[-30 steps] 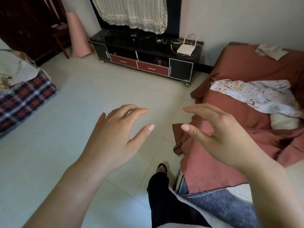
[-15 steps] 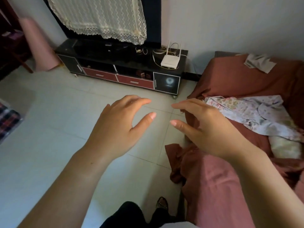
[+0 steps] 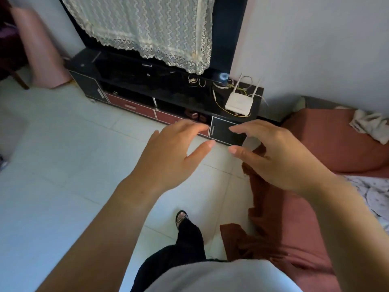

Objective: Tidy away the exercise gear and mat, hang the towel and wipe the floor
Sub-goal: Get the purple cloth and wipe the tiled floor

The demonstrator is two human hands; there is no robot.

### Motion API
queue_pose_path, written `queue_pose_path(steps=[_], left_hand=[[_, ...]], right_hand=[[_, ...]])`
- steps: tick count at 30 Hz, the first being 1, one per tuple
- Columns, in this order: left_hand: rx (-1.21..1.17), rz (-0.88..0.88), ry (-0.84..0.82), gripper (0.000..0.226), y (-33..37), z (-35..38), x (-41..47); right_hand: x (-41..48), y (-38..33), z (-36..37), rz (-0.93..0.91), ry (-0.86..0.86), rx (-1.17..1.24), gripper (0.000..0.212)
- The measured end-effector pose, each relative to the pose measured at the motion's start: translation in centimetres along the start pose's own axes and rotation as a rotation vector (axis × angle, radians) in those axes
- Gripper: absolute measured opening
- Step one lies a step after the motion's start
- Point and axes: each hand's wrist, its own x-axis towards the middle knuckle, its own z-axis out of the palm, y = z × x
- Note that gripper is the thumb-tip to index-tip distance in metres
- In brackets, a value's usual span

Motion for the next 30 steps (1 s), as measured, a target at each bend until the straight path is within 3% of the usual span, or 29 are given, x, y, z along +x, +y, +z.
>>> queue_pose_path(steps=[9,16,24,30], left_hand=[[0.113,-0.115,0.01,0.061,-10.5,-9.4,11.6],[0.068,-0.292,0.135,0.058,-20.5,-14.6,17.3],[0.073,-0.332,0.166,0.064,-31.6,-19.6,32.4],[0.066,-0.464,0.222,0.057,-40.3,-26.4,40.7]], right_hand=[[20.2,-2.4,1.9,-0.143,-0.121,0.014,0.055],[36.0,-4.1,4.5,-0.228,-0.249,0.042,0.057],[56.6,-4.8,6.6,-0.336,-0.264,0.092,0.066],[72.8,-8.1,9.1,-0.451,-0.354,0.088,0.06]])
